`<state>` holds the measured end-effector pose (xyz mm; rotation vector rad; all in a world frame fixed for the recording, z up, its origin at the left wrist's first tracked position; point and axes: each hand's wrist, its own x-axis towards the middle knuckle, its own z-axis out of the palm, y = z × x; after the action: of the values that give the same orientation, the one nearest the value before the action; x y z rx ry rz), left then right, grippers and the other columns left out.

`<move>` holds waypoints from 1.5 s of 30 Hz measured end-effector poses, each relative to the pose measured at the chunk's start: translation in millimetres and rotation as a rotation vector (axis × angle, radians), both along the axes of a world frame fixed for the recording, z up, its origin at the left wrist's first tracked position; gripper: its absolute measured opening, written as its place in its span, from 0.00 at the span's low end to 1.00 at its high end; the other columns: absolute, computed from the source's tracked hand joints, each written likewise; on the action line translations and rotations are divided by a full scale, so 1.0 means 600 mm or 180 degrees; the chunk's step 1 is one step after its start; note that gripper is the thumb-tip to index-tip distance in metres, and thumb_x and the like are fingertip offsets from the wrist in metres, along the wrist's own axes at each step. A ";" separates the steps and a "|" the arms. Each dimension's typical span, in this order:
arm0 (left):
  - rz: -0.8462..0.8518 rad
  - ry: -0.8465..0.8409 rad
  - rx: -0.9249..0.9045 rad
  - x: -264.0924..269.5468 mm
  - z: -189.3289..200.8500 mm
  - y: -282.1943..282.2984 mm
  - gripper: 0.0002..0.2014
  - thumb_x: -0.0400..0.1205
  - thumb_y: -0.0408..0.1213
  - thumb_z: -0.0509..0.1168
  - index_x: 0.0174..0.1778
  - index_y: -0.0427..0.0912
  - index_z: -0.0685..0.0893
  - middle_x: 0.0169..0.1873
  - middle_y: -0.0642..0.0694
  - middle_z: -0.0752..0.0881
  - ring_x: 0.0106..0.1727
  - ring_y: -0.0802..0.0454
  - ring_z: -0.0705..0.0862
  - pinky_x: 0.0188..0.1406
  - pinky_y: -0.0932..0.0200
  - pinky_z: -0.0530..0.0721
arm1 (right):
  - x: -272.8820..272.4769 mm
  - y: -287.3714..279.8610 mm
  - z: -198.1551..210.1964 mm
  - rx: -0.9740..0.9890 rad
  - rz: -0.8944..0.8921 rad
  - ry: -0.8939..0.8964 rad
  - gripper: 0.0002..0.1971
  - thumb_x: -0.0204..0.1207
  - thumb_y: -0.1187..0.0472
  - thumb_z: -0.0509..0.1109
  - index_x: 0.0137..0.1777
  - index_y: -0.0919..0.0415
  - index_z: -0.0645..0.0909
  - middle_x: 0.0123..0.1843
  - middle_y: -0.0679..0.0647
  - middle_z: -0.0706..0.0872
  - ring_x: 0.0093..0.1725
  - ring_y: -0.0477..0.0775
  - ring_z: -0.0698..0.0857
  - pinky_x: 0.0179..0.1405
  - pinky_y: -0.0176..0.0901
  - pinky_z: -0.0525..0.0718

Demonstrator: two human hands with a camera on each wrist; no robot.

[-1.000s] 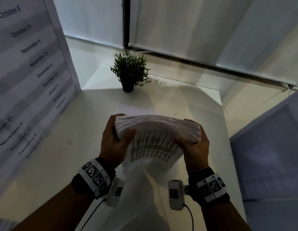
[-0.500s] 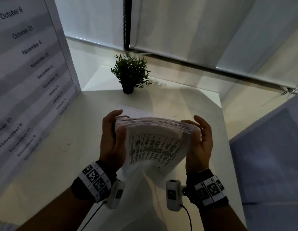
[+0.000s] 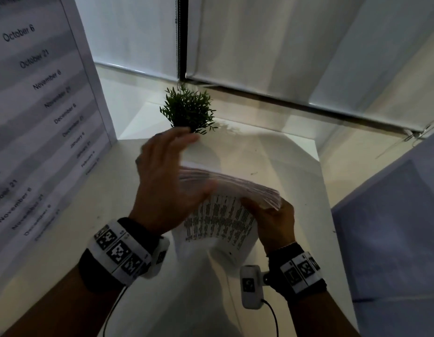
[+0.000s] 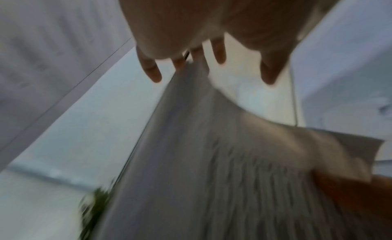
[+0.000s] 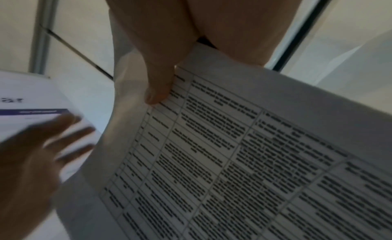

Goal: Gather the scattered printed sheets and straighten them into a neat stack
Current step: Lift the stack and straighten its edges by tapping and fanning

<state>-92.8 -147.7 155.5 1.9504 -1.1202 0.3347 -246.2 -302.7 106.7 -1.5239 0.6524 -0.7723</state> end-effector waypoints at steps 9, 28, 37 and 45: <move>-0.0306 -0.0352 0.1534 0.019 0.038 -0.019 0.16 0.78 0.60 0.57 0.45 0.54 0.83 0.34 0.51 0.87 0.35 0.48 0.85 0.37 0.53 0.83 | 0.038 -0.001 0.060 -0.1586 0.0302 0.0416 0.17 0.69 0.54 0.81 0.56 0.50 0.84 0.52 0.35 0.88 0.55 0.36 0.84 0.57 0.34 0.80; -0.0609 0.4797 -0.2196 0.043 -0.124 0.021 0.19 0.84 0.38 0.62 0.70 0.36 0.79 0.66 0.34 0.84 0.66 0.34 0.84 0.64 0.35 0.82 | 0.068 -0.019 -0.008 0.2391 -0.0220 -0.1727 0.24 0.78 0.65 0.69 0.75 0.58 0.75 0.70 0.61 0.83 0.67 0.65 0.83 0.64 0.63 0.82; 0.0347 0.2856 -0.0616 0.072 -0.123 0.038 0.61 0.55 0.68 0.75 0.82 0.61 0.50 0.82 0.57 0.62 0.80 0.57 0.62 0.76 0.48 0.65 | 0.015 -0.013 0.017 0.0649 -0.0235 -0.0793 0.12 0.69 0.68 0.73 0.53 0.59 0.86 0.48 0.53 0.93 0.48 0.53 0.91 0.45 0.42 0.88; -0.0675 0.2062 -0.0990 0.056 -0.092 0.014 0.10 0.80 0.48 0.65 0.56 0.54 0.83 0.49 0.53 0.91 0.51 0.57 0.89 0.49 0.61 0.87 | -0.021 -0.003 0.013 0.0017 0.0209 -0.0187 0.11 0.72 0.73 0.73 0.53 0.65 0.86 0.46 0.46 0.94 0.48 0.46 0.91 0.44 0.35 0.88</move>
<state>-59.4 -139.2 100.0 1.4825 -0.7754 -0.2203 -258.9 -304.3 114.4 -1.5048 0.5580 -0.7620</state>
